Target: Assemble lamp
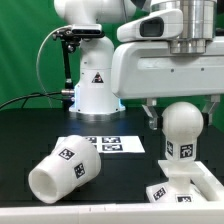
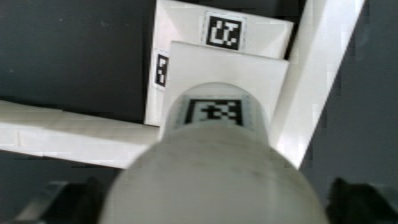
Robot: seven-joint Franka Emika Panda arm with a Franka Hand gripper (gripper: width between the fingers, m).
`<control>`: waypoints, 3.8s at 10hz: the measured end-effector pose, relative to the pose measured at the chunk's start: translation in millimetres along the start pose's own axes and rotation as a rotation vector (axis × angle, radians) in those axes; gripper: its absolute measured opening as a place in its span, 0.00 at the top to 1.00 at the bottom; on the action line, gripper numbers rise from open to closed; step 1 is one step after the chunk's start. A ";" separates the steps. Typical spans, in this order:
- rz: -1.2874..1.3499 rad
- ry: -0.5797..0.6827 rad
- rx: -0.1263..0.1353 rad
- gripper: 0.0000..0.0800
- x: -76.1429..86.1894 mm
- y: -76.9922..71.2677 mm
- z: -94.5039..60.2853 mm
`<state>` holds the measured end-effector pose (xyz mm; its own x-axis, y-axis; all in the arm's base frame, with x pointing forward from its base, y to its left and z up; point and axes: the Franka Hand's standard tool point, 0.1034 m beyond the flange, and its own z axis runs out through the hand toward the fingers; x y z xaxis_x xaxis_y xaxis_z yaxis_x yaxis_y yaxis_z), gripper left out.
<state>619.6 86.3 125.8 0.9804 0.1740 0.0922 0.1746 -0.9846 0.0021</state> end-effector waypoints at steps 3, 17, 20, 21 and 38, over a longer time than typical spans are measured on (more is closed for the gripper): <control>0.085 0.000 0.002 0.29 -0.1 -0.6 0.1; 1.331 -0.007 0.094 0.15 -5.0 -10.1 3.7; 0.835 -0.025 0.069 0.13 -14.8 -5.2 3.2; 0.678 -0.002 0.072 0.13 -15.1 1.1 -0.9; 0.752 0.035 0.067 0.28 -2.4 -2.1 7.3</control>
Offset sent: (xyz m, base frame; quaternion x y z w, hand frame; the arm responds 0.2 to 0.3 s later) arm 0.0000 0.0000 0.0000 0.0000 0.0000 0.1938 0.9810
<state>617.6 88.1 118.3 0.8342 -0.5462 0.0763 -0.5342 -0.8346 -0.1342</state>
